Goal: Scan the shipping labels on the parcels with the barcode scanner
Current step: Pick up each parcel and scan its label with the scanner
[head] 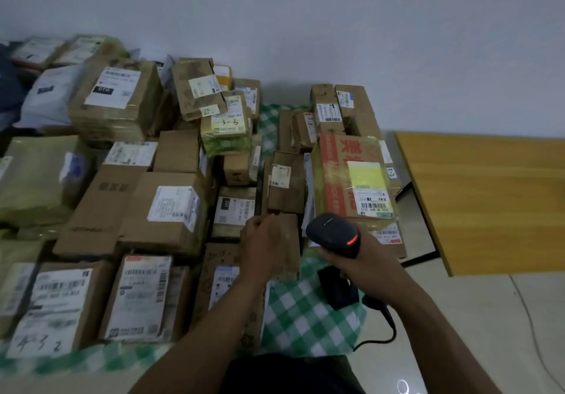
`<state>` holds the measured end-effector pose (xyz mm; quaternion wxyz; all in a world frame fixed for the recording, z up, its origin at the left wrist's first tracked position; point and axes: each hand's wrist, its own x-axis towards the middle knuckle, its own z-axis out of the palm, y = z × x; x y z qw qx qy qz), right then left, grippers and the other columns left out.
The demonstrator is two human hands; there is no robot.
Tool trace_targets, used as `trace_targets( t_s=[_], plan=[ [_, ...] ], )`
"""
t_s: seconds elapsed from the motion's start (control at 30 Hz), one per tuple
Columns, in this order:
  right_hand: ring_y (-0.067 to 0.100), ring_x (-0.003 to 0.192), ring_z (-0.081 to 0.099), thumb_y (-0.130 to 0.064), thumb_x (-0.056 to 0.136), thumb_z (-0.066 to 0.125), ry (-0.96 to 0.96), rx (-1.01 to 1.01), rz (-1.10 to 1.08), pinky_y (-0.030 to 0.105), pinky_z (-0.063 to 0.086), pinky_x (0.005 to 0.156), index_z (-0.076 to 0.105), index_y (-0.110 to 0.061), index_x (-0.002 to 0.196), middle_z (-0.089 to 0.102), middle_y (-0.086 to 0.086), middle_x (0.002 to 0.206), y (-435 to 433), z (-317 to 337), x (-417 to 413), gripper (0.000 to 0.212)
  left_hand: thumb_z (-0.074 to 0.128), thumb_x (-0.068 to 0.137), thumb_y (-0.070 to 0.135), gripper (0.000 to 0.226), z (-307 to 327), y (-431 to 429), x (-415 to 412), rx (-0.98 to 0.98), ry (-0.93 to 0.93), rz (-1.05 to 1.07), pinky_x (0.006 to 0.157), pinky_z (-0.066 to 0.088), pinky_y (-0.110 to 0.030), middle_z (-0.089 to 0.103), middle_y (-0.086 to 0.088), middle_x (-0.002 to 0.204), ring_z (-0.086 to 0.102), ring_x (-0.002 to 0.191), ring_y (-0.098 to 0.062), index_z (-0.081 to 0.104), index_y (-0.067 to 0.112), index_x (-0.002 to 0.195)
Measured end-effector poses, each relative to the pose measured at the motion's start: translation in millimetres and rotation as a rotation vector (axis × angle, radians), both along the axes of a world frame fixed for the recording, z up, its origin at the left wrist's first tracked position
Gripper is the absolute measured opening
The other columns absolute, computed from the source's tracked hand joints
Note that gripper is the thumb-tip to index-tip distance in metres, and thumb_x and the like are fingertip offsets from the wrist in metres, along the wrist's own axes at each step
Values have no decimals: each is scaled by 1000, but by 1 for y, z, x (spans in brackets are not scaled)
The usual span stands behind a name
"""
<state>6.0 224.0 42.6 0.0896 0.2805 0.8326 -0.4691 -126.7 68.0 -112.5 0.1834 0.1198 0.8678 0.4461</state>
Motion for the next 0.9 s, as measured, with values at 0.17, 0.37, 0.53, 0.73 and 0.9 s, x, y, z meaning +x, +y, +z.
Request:
trace_targets(
  t_s=[0.17,0.37,0.53,0.73,0.9],
  plan=[
    [-2,63,64,-30,97,73,-1,-49,128,15,50,59,55,-39,110,68,-10,75,-17,-5,-8,25,73,91,21,55,15,-59,35,-158,58,68,111,43,-47,45,-11,148,48,131,-31,56,19,144],
    [12,87,69,-34,99,70,-27,-95,282,29,58,80,43,-45,128,70,-6,108,-50,-19,-11,41,84,83,36,107,11,-112,57,-357,-117,72,113,39,-45,16,-8,165,28,148,-34,16,21,164],
    [1,60,62,-29,98,72,-16,-126,302,15,51,58,54,-36,127,72,3,97,-61,-31,-9,35,89,70,48,135,7,-116,62,-305,-189,137,110,44,-55,25,-11,166,35,146,-36,-7,30,163],
    [-1,58,62,-25,99,72,-4,-115,316,14,48,55,53,-42,116,71,1,92,-65,-38,-7,30,87,73,57,145,21,-113,62,-397,-334,155,109,43,-48,32,-16,163,40,145,-37,-19,14,161],
    [-3,60,64,-27,97,74,-27,-117,286,12,47,54,58,-35,125,71,-5,93,-66,-48,-8,33,84,73,61,136,25,-117,71,-410,-328,179,109,42,-49,33,-14,162,40,144,-37,-10,19,163]
  ],
)
